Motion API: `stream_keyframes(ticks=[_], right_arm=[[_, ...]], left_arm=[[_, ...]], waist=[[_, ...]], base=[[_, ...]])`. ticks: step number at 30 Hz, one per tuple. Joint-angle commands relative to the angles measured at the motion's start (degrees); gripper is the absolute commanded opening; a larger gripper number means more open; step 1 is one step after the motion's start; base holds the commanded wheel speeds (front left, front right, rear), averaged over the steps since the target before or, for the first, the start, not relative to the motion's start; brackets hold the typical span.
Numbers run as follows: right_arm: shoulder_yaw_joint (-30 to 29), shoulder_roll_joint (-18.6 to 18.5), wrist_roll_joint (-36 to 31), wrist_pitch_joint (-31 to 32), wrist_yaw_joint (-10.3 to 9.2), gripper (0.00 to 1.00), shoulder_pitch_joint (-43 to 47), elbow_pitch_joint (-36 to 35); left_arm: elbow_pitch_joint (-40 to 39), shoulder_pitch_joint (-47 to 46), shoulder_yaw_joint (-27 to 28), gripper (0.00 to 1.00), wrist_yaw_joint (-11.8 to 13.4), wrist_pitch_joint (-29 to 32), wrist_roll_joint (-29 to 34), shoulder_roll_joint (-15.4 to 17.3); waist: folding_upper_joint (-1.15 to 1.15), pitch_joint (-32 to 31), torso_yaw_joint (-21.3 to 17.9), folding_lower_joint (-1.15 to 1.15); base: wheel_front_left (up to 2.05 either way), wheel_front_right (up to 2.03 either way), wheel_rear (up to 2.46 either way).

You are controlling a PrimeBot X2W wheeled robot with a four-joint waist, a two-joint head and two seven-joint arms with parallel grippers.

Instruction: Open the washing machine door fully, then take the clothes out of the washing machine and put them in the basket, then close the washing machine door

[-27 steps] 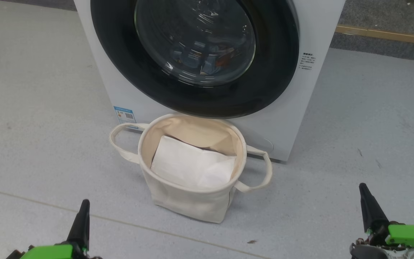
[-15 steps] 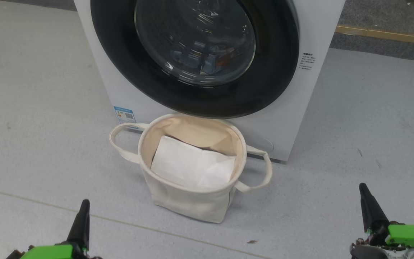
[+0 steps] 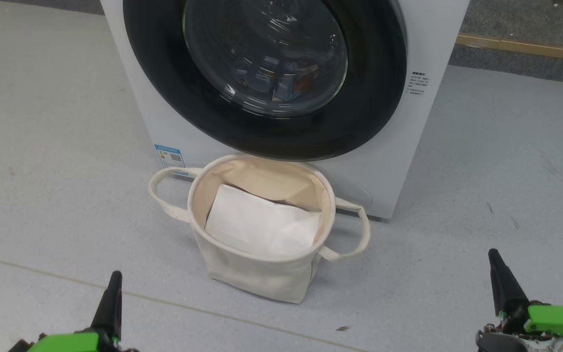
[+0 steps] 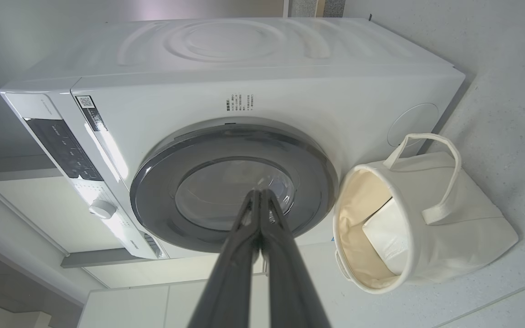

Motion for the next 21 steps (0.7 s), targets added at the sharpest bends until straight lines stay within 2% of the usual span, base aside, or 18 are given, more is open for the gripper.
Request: stream_keyframes(ticks=[1, 21], right_arm=[[1.2, -0.4, -0.2, 0.4, 0.01, 0.00, -2.9, -1.8], [1.2, -0.4, -0.2, 0.4, 0.01, 0.00, -2.9, -1.8]], left_arm=[[-2.1, -2.5, 1.9, 0.00, -0.4, 0.4, -0.2, 0.4], [-2.1, -2.5, 1.9, 0.00, -0.4, 0.4, -0.2, 0.4]], waist=[[0.00, 0.0, 0.0, 0.00], [0.00, 0.0, 0.0, 0.00]], base=[[0.00, 0.00, 0.00], [0.00, 0.00, 0.00]])
